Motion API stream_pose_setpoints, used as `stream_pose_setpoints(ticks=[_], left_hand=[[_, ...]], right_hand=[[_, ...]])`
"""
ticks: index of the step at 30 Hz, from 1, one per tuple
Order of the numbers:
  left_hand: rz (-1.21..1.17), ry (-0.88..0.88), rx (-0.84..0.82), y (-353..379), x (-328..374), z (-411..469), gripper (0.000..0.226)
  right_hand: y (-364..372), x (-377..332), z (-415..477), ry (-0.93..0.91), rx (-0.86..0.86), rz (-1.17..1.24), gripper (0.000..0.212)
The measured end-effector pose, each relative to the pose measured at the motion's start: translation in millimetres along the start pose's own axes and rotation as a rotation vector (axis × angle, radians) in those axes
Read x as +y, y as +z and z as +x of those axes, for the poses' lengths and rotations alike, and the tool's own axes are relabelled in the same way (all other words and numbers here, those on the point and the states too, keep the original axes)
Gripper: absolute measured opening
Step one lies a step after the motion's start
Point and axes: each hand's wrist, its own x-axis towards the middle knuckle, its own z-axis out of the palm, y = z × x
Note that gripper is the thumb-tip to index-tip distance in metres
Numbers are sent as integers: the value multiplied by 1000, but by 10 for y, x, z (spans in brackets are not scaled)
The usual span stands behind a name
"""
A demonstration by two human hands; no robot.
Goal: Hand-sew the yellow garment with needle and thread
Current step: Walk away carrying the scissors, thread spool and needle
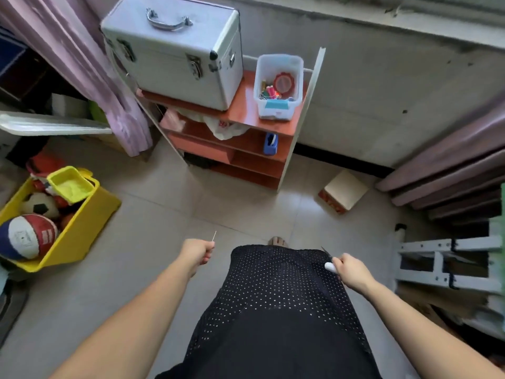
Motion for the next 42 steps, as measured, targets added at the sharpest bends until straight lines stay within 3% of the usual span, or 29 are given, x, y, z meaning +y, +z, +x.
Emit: stream_pose_setpoints(ticks=[6,14,21,31,34,37,42], left_hand=[[-27,20,-69,137,180,-28,22],[-51,23,-86,369,590,74,22],[-34,-63,-4,498,884,295,21],[-61,-167,92,122,1165,622,26],[-32,-207,105,9,1353,829,27],[4,-219,83,-62,1621,1084,32],[180,-130,12,-40,2529,1389,39]], right_hand=[[304,4,-125,68,-70,42,30],[169,25,-38,122,-217,-70,34],[-437,-511,464,-46,-317,-368,36],[-1026,-1585,1139,-155,-156,78,26],[-1128,-1721,1341,-114,-164,54,26],[-1204,-1844,1554,-65,-243,-135,28],[-1401,-2302,1737,-6,-218,9,26]])
